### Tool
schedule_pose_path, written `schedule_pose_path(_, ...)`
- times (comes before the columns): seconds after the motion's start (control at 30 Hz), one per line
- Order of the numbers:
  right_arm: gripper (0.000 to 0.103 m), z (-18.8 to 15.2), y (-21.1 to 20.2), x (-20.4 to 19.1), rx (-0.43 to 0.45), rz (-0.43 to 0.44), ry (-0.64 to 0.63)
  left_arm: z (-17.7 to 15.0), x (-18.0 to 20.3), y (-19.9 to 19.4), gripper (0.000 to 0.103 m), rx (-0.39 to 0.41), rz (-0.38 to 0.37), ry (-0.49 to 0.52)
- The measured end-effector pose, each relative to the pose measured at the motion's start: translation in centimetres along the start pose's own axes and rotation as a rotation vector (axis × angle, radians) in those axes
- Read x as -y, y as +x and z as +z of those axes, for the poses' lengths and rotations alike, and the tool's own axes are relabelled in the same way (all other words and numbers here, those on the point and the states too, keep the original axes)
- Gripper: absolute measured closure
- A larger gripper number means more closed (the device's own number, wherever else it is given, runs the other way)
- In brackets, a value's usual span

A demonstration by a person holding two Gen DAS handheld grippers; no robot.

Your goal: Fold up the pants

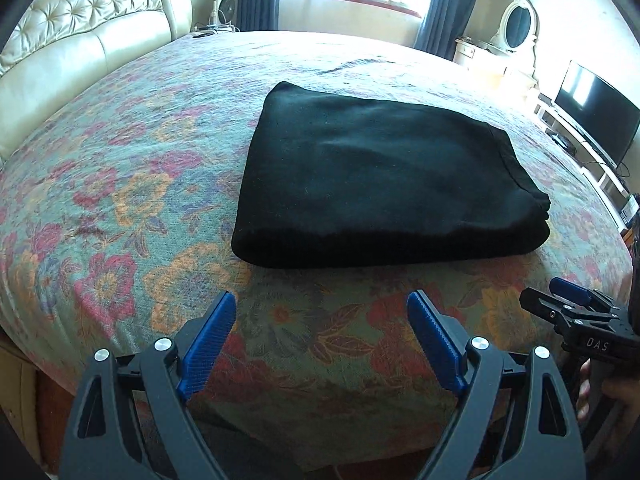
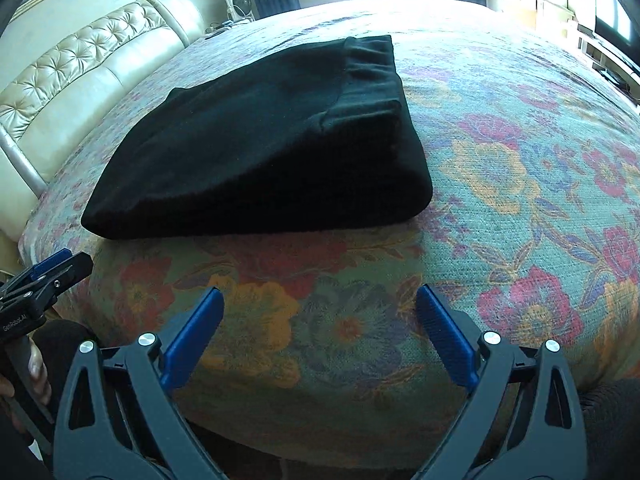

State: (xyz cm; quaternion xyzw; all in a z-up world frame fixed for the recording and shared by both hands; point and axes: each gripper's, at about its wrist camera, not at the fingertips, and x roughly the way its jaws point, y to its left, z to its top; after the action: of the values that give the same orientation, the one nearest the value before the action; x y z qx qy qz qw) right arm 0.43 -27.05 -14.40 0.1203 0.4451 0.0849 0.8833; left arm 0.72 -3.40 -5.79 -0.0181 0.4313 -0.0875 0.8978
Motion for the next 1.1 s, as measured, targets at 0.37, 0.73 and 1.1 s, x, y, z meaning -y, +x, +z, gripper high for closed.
schedule_pose_path(0.37,0.006,0.2,0.3,-0.2,-0.007,0.008,0.001,0.1,-0.1,0.0,0.017,0.018,0.019,-0.022)
schedule_pose_path(0.73,0.006,0.1,0.5,-0.2,-0.013,0.014,0.000,0.1,0.8,-0.9,0.013,0.078,0.025,0.005)
schedule_pose_path(1.1,0.006,-0.2,0.4,-0.4,-0.013,0.015,-0.003,0.1,2.2,-1.6,0.013,0.154,0.124,0.075)
